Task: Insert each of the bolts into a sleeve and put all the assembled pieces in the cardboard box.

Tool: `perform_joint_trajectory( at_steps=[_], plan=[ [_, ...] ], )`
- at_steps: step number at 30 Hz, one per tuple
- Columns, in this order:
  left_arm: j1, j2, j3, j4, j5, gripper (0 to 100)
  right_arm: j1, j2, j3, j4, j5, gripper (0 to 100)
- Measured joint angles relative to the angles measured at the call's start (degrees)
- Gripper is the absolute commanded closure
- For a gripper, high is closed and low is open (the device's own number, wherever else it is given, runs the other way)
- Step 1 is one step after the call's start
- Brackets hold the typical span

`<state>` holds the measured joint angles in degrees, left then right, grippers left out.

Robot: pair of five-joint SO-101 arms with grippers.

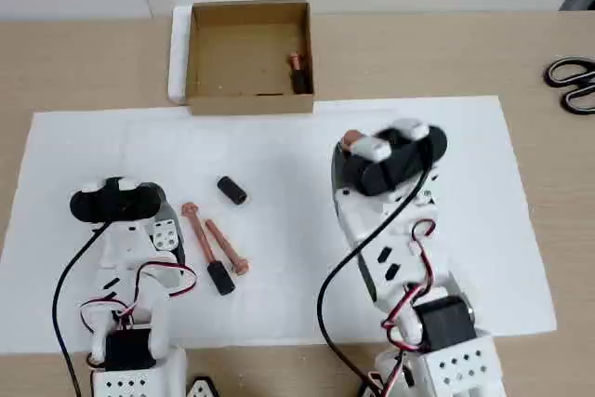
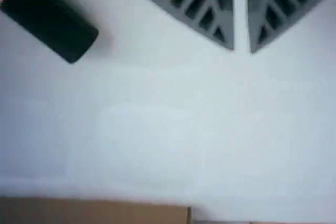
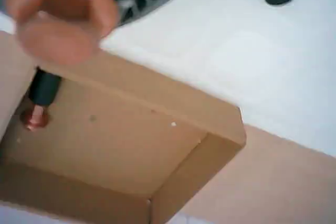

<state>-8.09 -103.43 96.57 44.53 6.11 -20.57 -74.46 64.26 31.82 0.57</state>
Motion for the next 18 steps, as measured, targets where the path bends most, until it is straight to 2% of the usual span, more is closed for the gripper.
perform_joint_trajectory(
  at_steps=[9,18],
  plan=[
    [0.0,0.0,0.0,4.8,0.0,99,-0.1,17.7,-11.5,-3.5,-0.6,99.5],
    [0.9,0.0,0.0,5.0,-0.1,99,-0.5,38.9,-26.5,-3.5,-0.8,99.5]
  ],
)
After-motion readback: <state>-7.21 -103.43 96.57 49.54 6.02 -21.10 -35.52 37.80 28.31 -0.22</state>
